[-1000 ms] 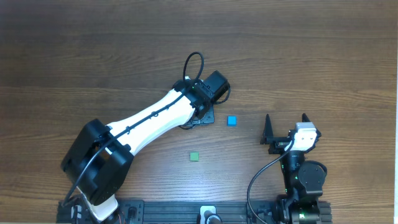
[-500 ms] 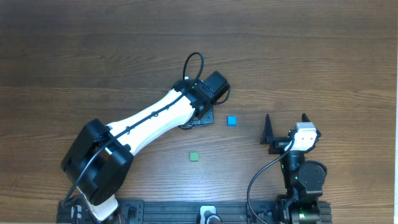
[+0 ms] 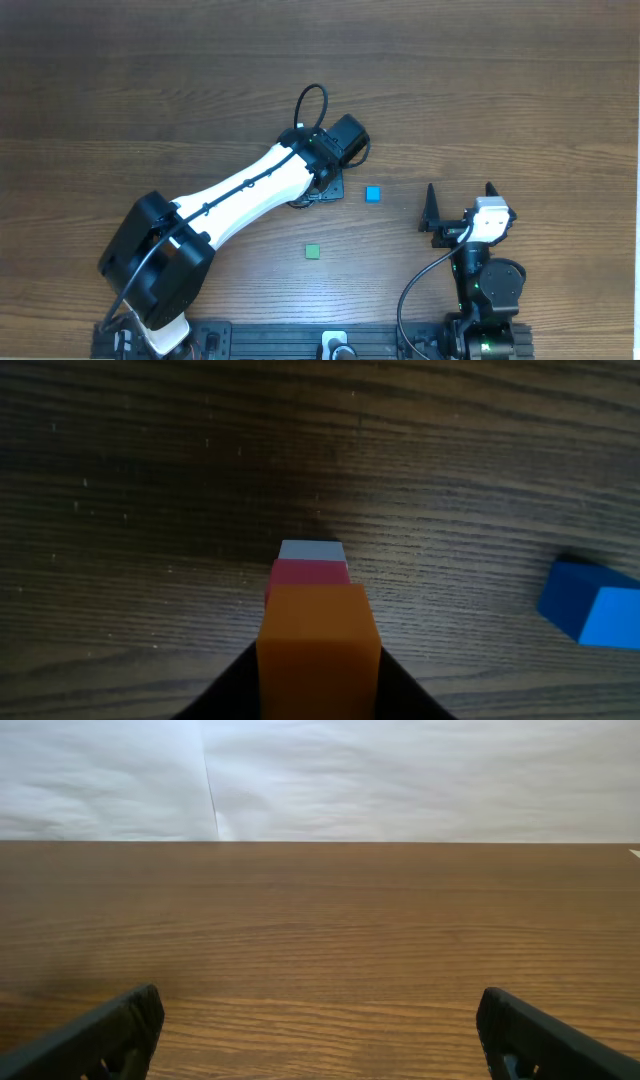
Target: Stack Cubes
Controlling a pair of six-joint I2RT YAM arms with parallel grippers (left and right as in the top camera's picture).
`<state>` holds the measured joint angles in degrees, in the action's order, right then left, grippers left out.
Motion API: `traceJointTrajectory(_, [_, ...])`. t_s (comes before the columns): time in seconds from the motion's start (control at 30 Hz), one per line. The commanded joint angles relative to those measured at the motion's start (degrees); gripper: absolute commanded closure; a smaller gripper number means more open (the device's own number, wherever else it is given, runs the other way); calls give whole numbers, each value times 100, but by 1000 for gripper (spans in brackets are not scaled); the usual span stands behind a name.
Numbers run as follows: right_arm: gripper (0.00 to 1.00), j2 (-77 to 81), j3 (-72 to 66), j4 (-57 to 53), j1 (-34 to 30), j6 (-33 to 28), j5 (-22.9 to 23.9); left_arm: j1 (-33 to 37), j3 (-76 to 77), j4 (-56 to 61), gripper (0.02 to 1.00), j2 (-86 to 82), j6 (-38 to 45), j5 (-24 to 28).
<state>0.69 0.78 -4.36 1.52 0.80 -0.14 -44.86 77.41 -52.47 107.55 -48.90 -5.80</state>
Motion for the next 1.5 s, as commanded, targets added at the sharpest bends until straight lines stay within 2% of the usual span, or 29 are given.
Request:
traceJointTrajectory(0.03, [9,-39,-46,7,-35,-46,-68,33,-28,-7,647,79,44,-2])
traceJointTrajectory(0.23, [9,-39,-46,7,-35,-46,-66,33,-28,-7,625,79,44,-2])
traceJointTrajectory(0.3, [7,-39,-46,7,-35,-46,-68,33,-26,-7,590,76,44,-2])
traceJointTrajectory(0.37, [7,-39,-46,7,-35,-46,-68,33,-28,-4,489,44,44,-4])
traceJointTrajectory(0.43, [9,-39,-46,7,-35,-46,-68,35,-26,0,345,-31,42,-28])
traceJointTrajectory(0.47, [9,-39,-46,7,-35,-46,-68,37,-26,4,242,-98,37,-79])
traceJointTrajectory(0.53, [9,-39,-46,7,-35,-46,-68,52,-26,24,128,-225,42,-181])
traceJointTrajectory(0.63, [7,-39,-46,7,-35,-46,-68,151,-26,127,31,-476,44,-444])
traceJointTrajectory(0.77, [7,-39,-46,7,-35,-46,-68,562,-26,348,20,-1062,105,-671])
traceJointTrajectory(1.23, [9,-39,-46,7,-35,-46,-68,2079,-341,1523,23,-3978,1788,-732])
traceJointTrajectory(1.5, [7,-39,-46,7,-35,-46,-68,3176,-2076,2385,23,-6002,2507,92])
